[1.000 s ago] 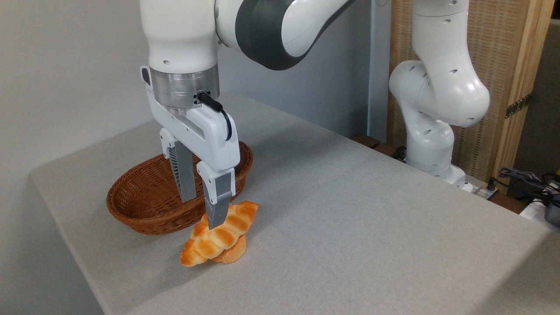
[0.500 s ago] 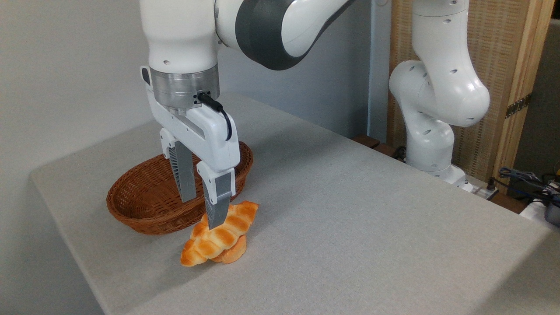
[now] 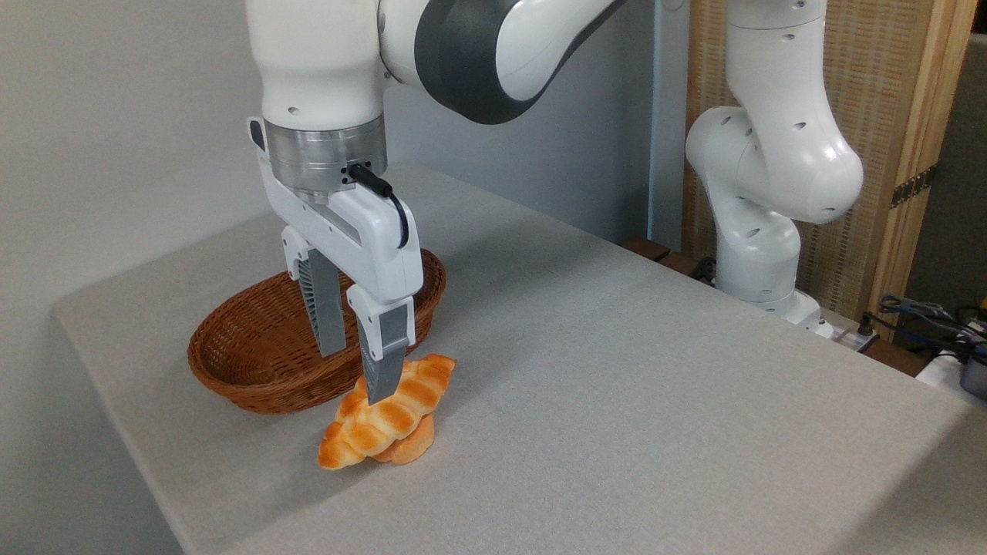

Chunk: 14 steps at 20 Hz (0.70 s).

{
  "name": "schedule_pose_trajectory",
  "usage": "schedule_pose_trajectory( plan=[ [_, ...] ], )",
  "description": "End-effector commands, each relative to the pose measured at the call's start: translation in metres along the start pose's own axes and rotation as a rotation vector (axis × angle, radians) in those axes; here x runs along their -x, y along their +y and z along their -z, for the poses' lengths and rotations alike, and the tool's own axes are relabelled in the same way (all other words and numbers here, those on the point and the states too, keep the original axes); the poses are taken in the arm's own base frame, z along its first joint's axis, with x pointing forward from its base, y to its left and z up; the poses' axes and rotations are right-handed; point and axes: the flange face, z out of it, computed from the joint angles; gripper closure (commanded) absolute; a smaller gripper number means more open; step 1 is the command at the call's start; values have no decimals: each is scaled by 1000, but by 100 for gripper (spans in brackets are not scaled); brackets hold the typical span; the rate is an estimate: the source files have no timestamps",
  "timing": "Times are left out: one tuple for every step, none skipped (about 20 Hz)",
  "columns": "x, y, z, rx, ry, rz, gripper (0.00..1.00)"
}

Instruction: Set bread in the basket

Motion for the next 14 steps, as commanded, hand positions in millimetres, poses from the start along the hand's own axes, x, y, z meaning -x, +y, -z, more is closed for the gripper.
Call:
schedule_pose_trajectory(
  plan=[
    [-3,3,-4,11,-8,-3,0],
    [-2,5,-6,26,-22,-4,0],
    [-1,7,-8,43,-37,-6,0],
    [-1,9,-11,51,-45,-7,0],
    [-1,11,-12,56,-49,-5,0],
    [-1,12,-14,61,-53,2,0],
    [-2,12,-20,65,-62,7,0],
    [-2,11,-25,72,-68,11,0],
    [-2,11,-29,75,-73,12,0],
    [-5,12,-35,81,-81,9,0],
    [-9,16,-37,85,-82,18,0],
    [-16,22,-41,91,-85,29,0],
    [-18,24,-45,94,-89,37,0],
    [-19,25,-47,96,-94,34,0]
  ],
)
